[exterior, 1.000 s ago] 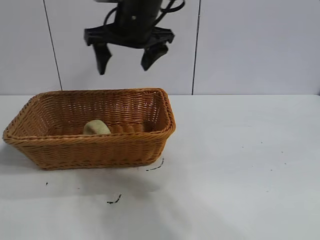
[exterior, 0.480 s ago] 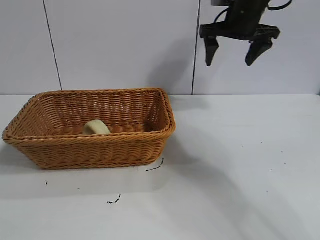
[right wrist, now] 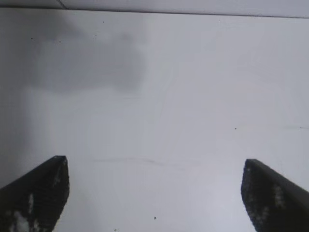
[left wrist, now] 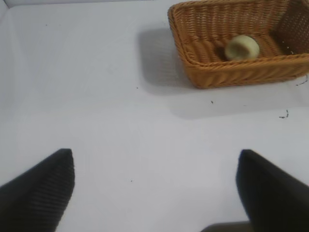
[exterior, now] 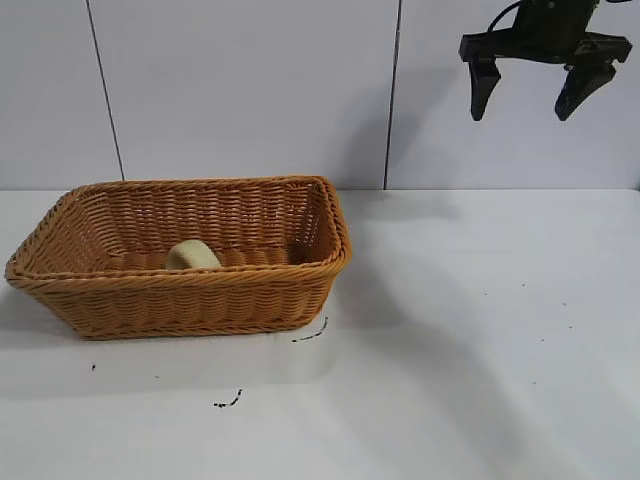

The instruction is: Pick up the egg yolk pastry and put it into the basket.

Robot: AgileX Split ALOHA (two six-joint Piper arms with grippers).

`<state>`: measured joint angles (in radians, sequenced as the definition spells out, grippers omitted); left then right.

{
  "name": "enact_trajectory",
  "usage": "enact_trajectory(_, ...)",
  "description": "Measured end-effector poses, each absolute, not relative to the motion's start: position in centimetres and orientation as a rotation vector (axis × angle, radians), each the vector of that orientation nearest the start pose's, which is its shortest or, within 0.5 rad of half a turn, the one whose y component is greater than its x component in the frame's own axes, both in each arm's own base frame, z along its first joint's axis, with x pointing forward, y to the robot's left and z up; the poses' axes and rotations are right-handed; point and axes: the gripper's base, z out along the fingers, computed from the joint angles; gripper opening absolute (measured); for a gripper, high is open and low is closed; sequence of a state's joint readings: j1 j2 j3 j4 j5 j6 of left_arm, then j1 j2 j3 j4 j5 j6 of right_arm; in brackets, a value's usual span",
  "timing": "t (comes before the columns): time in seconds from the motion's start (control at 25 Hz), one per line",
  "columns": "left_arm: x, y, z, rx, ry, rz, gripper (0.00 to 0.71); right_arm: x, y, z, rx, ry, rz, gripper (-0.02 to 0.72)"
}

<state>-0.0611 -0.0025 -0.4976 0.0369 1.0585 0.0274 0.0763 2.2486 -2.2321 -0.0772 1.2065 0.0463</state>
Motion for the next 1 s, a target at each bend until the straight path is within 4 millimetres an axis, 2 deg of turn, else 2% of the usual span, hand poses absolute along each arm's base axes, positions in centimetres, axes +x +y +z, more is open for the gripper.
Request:
enact_trajectory(0.2, -0.5, 0.3, 27.7, 0.089, 2.040, 0.023, 0.693, 44.9, 2.7, 29.2, -0.069, 2.770, -0.093, 0.695)
enact_trajectory(0.36, -0.5, 0.3, 27.7, 0.089, 2.040, 0.023, 0.693, 39.2, 2.4, 30.8, -0.069, 2.821, -0.078, 0.695)
enact_trajectory(0.44, -0.5, 0.3, 27.7, 0.089, 2.040, 0.023, 0.693, 35.7, 2.2, 32.0, -0.067, 2.823, -0.067, 0.695)
enact_trajectory(0.68, -0.5, 0.3, 27.7, 0.089, 2.040, 0.023, 0.693, 24.6, 1.7, 33.6, -0.053, 2.802, -0.004, 0.695)
enact_trajectory(0.92, -0.5, 0.3, 27.7, 0.089, 2.040, 0.023, 0.693, 14.4, 1.0, 32.5, -0.048, 2.706, 0.018, 0.695)
enact_trajectory(1.0, -0.5, 0.3, 27.7, 0.089, 2.040, 0.023, 0.693, 11.3, 0.8, 32.0, -0.046, 2.605, 0.025, 0.695)
